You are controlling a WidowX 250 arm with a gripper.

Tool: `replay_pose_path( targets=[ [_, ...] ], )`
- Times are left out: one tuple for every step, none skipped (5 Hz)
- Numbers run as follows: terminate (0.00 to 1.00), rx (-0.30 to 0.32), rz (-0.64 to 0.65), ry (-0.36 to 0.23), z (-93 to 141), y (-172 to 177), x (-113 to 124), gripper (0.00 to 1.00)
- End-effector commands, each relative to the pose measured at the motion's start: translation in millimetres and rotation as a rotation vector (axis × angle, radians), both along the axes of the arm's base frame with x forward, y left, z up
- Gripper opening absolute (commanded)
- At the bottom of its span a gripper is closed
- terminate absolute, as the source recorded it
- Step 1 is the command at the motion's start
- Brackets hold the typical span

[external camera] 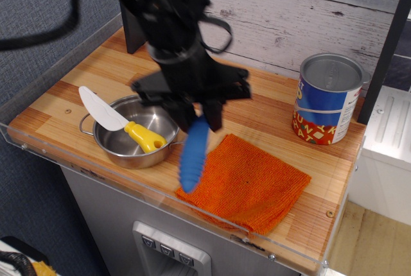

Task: Take the blue fork and place it on the orange cloth

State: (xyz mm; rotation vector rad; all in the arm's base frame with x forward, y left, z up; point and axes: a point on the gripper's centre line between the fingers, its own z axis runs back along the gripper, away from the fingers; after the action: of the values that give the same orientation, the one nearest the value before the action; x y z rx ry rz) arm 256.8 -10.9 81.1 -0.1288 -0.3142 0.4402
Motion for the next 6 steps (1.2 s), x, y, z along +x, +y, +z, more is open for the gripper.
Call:
replay_pose_path(
  targets=[
    [0.0,-0.025,0.025,-0.054,-16,-19,8,0.0],
    [0.0,-0.044,0.101,-0.043,-26,-23,21,0.0],
    [0.0,-0.059,0.15,-0.04,-32,-27,29,0.0],
    [0.0,-0.043,0.166,-0.041,-40,-31,30,0.0],
    [0.0,-0.044,0.189,-0.033,-45,-29,28,0.0],
    [0.0,-0.051,0.164,-0.025,-40,-26,25,0.0]
  ],
)
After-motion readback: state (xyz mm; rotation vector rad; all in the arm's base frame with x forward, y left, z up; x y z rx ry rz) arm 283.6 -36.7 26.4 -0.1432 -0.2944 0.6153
